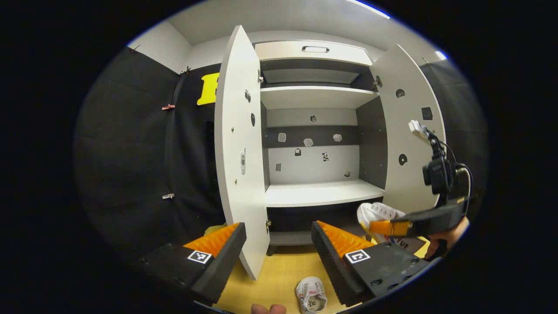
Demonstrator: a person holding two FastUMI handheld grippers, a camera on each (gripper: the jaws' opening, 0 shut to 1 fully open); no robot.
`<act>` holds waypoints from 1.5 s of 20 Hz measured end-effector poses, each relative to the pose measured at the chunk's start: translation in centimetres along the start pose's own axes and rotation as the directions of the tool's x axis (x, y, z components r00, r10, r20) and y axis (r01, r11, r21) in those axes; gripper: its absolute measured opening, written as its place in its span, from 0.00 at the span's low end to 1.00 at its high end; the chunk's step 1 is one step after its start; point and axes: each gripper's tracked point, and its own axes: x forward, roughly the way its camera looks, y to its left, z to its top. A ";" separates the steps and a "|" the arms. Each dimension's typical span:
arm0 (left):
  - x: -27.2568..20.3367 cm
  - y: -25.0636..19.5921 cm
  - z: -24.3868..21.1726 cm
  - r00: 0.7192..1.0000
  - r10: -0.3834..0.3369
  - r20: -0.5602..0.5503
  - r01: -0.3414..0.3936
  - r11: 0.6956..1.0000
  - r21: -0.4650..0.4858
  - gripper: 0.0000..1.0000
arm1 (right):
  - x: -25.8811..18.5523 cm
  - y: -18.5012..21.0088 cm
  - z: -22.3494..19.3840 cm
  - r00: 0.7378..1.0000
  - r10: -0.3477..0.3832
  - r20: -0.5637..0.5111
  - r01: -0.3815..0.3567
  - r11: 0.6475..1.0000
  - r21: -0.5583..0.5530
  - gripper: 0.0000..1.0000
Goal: Grab one shoe with the right hand and put it into the shoe cabinet, grab the other shoe with the left hand and put it into the shoe cabinet; then close the right door with the right hand and the left door with the left hand.
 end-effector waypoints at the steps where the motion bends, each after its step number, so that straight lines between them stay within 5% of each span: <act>1: -0.1 0.0 0.1 1.000 -0.002 0.004 0.002 1.000 0.003 0.95 | 0.6 0.1 1.5 1.000 -0.002 0.013 0.002 1.000 -0.005 0.05; 11: 0.0 -0.1 0.4 1.000 -0.013 0.009 0.013 0.999 -0.034 0.95 | 11.4 -1.5 14.2 0.993 -0.077 0.085 0.085 0.991 -0.102 0.05; 16: 1.0 0.1 0.2 1.000 0.018 -0.002 -0.018 0.999 -0.039 0.95 | 19.0 -3.7 17.4 0.992 -0.115 0.046 0.121 0.979 -0.162 0.05; 22: 2.0 -0.1 0.8 0.999 0.054 0.001 -0.054 0.997 -0.060 0.95 | 27.3 -7.0 17.2 0.980 -0.197 -0.040 0.180 0.949 -0.259 0.05; 30: 2.4 0.1 0.0 0.994 0.103 -0.034 -0.105 0.993 -0.061 0.95 | 32.4 -10.0 14.4 0.948 -0.282 -0.149 0.218 0.913 -0.345 0.05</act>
